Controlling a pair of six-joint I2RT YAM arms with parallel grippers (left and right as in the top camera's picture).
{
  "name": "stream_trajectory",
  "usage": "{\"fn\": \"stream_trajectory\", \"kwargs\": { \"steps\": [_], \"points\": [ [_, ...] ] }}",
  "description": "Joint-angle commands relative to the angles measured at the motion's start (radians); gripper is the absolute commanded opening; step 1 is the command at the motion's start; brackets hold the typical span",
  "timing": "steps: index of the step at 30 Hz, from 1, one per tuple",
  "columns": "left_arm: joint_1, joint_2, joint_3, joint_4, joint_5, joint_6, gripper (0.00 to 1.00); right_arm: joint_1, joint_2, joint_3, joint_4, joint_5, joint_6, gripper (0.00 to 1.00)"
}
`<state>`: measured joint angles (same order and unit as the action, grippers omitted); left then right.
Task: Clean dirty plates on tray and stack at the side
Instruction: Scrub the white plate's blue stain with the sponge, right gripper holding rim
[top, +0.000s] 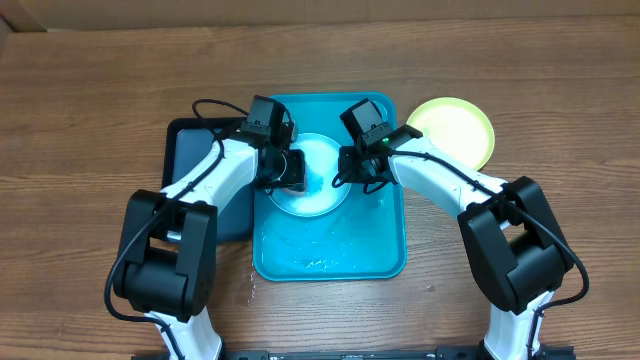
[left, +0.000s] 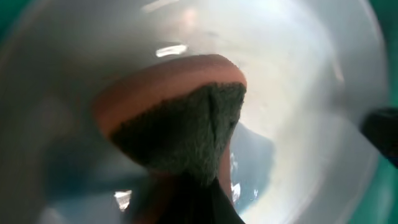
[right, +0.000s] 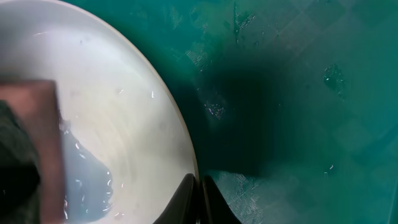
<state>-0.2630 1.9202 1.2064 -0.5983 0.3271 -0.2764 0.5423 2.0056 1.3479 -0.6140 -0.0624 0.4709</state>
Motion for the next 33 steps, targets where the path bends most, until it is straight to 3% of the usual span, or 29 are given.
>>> {"fn": "stream_trajectory", "kwargs": {
  "steps": [1, 9, 23, 29, 33],
  "points": [
    [0.032, -0.055, 0.04, -0.008, 0.225, 0.039, 0.04, 0.002, 0.005, -0.001, 0.011, -0.006, -0.001, 0.04],
    [0.079, -0.143, 0.076, -0.031, 0.118, 0.065, 0.04, 0.002, 0.005, -0.001, 0.011, -0.006, -0.001, 0.04],
    [-0.002, -0.033, 0.009, -0.022, -0.201, 0.079, 0.04, 0.002, 0.005, -0.001, 0.014, -0.006, -0.001, 0.04],
    [-0.003, 0.041, 0.009, -0.026, -0.194, -0.002, 0.04, 0.002, 0.005, -0.001, 0.015, -0.006, -0.001, 0.04],
    [-0.016, 0.087, 0.009, -0.028, -0.048, -0.011, 0.04, 0.002, 0.005, -0.001, 0.015, -0.006, 0.0, 0.04]
  ]
}}
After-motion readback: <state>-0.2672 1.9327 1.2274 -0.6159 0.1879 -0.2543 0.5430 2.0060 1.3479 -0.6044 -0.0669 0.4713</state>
